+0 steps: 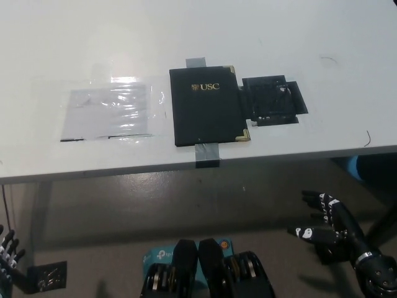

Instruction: The robot uses its left hand to push the cover of the diary kept in the middle of the desk towards the right to close it

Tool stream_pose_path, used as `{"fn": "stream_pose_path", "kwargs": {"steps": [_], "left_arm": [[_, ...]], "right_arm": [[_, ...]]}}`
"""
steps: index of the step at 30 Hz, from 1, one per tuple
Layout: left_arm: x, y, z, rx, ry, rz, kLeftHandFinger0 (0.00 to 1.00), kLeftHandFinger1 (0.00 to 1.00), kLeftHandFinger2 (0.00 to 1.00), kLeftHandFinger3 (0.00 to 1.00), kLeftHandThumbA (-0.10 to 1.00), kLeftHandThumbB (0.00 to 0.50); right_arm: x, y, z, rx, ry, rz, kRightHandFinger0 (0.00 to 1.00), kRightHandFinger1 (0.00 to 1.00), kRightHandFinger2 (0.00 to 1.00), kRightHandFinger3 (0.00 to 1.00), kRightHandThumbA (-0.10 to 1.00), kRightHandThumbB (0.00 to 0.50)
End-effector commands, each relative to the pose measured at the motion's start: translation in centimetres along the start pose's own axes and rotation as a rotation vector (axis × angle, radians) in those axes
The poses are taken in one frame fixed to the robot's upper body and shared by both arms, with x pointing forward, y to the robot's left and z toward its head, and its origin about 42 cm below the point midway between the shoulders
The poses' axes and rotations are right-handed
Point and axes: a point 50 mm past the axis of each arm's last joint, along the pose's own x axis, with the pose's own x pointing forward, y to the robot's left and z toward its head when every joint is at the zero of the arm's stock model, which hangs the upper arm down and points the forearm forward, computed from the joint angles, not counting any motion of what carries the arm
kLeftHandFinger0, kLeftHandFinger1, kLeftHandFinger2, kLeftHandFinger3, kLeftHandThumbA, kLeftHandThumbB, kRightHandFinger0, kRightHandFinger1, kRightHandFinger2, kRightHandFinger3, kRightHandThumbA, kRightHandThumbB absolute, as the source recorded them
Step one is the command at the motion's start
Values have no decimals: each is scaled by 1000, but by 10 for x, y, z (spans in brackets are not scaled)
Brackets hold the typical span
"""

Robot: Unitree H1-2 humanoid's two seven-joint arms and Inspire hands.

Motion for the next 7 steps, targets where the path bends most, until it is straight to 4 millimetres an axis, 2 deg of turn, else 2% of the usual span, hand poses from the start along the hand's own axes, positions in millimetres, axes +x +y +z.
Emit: {"fn": "stream_pose_path", "kwargs": {"steps": [1,7], "left_arm": [[2,5,16,0,-41,22,911,982,1000,1000,1000,500],[3,5,17,-9,-40,34,819,909,960,1000,1000,500]], "right_arm": [[3,-4,15,-3,-60,-31,795,870,826,810,1000,499],[4,-4,15,1,-61,-27,806,879,827,814,1000,500]]}}
